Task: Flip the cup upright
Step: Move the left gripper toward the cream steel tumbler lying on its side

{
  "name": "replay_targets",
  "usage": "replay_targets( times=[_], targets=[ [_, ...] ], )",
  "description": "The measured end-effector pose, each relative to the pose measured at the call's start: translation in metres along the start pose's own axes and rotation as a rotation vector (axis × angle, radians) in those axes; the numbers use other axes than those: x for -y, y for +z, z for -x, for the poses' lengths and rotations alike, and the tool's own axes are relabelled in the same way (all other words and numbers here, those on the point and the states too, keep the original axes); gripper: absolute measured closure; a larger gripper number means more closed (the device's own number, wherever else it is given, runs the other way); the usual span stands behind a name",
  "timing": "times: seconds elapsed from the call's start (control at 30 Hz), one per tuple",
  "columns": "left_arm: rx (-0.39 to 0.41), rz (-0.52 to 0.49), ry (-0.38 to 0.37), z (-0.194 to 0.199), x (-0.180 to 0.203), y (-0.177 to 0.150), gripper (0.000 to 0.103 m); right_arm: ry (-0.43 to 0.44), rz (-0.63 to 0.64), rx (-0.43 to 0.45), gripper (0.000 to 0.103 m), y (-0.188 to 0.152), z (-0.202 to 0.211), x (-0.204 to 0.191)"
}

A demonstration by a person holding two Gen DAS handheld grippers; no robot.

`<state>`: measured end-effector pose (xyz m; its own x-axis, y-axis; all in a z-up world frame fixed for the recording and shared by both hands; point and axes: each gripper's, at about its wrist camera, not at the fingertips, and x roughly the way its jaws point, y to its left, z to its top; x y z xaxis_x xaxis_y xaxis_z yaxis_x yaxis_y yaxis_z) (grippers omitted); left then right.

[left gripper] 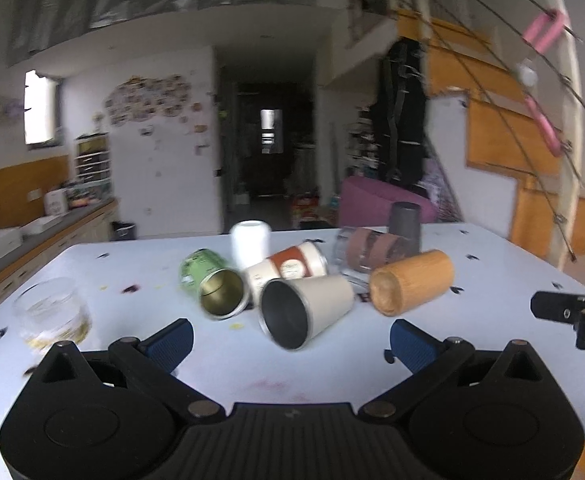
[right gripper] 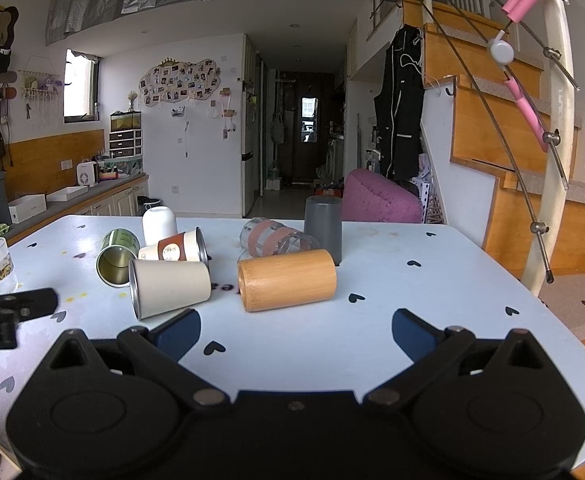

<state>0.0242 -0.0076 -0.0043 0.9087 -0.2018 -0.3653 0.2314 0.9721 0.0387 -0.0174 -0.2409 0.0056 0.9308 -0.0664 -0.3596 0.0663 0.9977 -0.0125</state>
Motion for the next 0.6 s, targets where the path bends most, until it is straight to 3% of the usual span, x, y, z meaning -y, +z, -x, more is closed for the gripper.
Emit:
replay_targets(
  times=[0.27,0.6],
  targets=[
    [-0.065,-0.026,-0.227,-0.073,-0.021,-0.002,0.0,0.016,-0.017,-0.01,0.0,-0.007,-0.009,-0.001],
    [-0.139,-0.015,-0.327,-0.155,-0.04,0.002,0.0,0.068,-0.015,-0.061,0.0,-0.021,-0.02,-0.003]
  ],
)
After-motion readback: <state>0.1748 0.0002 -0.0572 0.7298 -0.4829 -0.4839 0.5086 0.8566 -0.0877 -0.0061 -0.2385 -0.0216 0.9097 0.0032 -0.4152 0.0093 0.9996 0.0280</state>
